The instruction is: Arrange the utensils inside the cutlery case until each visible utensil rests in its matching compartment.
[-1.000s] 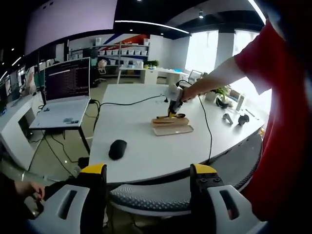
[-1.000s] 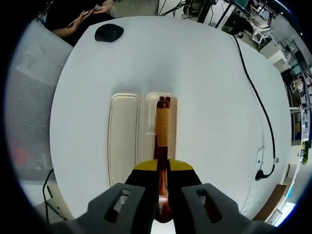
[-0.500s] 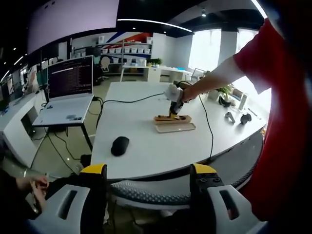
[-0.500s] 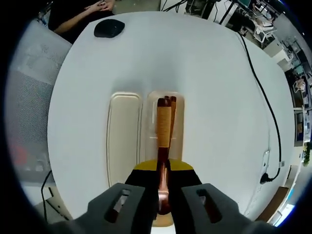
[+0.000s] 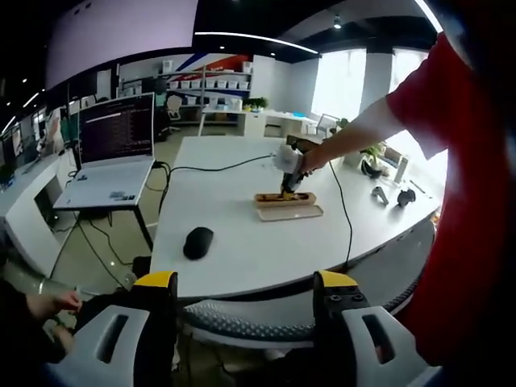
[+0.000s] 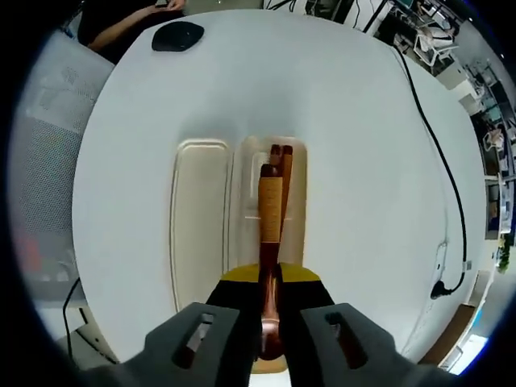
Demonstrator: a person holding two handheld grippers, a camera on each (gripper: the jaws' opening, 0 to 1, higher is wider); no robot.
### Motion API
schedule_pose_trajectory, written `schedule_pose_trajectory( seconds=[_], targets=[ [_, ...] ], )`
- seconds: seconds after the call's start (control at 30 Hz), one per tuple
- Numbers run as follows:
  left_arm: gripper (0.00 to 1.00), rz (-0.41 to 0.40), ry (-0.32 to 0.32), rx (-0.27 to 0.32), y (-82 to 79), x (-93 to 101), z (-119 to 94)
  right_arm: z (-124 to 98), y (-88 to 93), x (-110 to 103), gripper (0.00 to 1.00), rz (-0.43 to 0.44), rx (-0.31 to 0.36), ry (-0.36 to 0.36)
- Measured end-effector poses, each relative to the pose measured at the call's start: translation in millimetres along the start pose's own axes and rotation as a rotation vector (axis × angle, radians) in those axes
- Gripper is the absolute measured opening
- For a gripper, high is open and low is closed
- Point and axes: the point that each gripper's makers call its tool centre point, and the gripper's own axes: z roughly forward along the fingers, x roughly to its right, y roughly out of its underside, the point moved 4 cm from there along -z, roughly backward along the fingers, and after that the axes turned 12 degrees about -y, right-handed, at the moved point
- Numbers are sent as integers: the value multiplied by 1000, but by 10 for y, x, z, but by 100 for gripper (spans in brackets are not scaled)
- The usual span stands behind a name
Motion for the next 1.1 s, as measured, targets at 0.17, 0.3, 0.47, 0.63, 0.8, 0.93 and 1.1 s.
schedule_pose_trajectory(
  seconds=[0.17, 0.3, 0.47, 0.63, 0.8, 0.93, 1.1],
  targets=[
    [70, 6, 1, -2, 10, -4, -13, 32, -20, 9, 3, 19, 27, -8],
    [70, 8, 4, 0, 15, 10, -22, 17, -51, -28, 5, 42, 57, 9],
    [70, 18, 8, 4, 3, 19, -34, -89, -82, -88, 7, 69, 84, 23],
    [70, 27, 9, 13, -12, 12, -54, -170, -11, -9, 5, 91, 99, 62],
    [70, 28, 15, 24, -28, 10, -64, -249, 86, 2, 6, 132, 133, 71],
    [70, 32, 20, 33, -55, 8, -47, -345, 111, -19, 7, 136, 149, 76],
    [70, 38, 27, 54, -129, 23, -25, -402, 262, -86, 8, 187, 187, 87]
  ],
)
